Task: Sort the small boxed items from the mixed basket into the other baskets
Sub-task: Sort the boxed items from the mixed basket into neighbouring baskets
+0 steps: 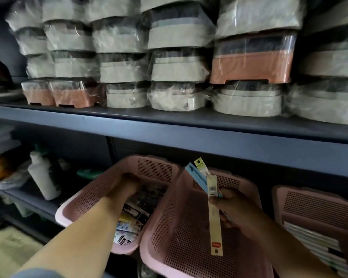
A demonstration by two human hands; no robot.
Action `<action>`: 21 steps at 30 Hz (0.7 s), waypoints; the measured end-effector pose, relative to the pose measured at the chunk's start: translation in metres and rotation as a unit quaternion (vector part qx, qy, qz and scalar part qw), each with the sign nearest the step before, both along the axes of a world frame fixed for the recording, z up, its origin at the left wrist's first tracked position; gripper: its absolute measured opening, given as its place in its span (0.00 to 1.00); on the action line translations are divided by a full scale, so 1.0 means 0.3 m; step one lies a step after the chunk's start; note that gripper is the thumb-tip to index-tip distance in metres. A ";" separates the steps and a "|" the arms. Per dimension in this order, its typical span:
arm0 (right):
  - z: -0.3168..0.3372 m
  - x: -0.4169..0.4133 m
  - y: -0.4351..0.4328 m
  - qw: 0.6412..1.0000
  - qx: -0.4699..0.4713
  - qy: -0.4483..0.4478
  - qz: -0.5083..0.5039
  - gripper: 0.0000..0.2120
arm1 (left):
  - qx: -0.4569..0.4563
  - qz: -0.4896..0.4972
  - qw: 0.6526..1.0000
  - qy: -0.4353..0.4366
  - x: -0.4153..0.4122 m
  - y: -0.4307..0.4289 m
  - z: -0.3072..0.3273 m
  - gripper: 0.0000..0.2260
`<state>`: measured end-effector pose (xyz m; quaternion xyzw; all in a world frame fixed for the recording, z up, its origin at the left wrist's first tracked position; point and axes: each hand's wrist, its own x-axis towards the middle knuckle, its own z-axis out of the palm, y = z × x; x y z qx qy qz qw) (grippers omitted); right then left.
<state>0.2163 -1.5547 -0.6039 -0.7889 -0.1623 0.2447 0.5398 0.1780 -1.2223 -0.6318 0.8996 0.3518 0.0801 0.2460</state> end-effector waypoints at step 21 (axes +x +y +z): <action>0.073 -0.079 0.245 0.971 0.206 0.119 -0.032 0.06 | -0.147 -0.239 0.947 -0.158 -0.168 -0.375 0.143 0.08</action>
